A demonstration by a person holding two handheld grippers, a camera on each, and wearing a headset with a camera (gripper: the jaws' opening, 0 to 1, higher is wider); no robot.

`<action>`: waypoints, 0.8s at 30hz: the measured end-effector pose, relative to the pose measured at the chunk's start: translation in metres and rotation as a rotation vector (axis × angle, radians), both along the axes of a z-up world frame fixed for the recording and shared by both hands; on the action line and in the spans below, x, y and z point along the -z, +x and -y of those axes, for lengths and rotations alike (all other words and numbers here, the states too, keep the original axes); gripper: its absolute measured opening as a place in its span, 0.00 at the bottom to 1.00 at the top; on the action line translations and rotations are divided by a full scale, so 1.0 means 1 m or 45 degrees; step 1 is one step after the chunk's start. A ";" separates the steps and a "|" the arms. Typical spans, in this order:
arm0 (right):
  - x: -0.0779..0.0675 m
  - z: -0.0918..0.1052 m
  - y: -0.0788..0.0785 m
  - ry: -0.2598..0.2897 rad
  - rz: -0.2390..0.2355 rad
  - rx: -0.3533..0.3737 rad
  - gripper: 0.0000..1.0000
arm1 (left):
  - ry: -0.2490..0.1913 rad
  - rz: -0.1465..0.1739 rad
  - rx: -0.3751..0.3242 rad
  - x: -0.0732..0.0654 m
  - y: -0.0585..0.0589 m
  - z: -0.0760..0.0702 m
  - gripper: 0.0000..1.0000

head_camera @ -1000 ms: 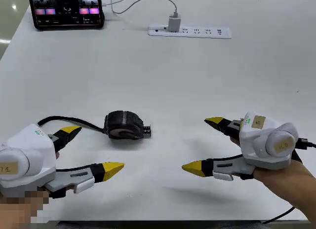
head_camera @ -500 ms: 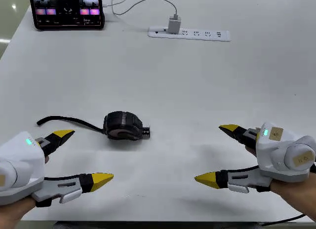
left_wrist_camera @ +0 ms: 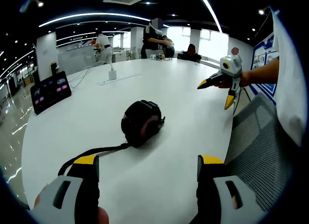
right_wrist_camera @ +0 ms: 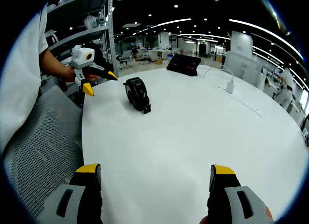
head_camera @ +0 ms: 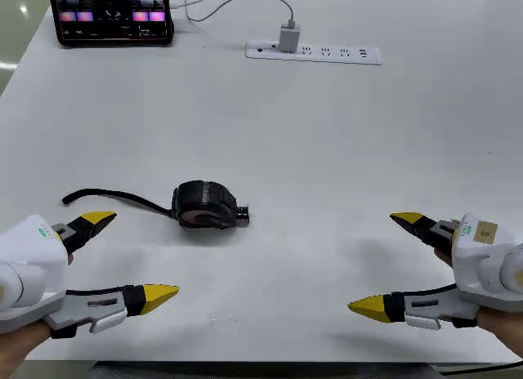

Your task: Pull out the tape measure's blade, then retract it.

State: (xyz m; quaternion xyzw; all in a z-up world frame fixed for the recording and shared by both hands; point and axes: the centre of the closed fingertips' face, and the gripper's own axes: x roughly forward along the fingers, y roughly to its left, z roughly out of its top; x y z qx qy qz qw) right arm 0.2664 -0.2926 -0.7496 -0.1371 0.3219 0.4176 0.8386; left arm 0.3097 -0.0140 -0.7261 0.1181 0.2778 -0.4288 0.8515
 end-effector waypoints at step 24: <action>0.004 0.014 -0.008 -0.027 -0.026 0.003 0.96 | 0.039 -0.013 0.036 0.007 0.001 -0.005 0.80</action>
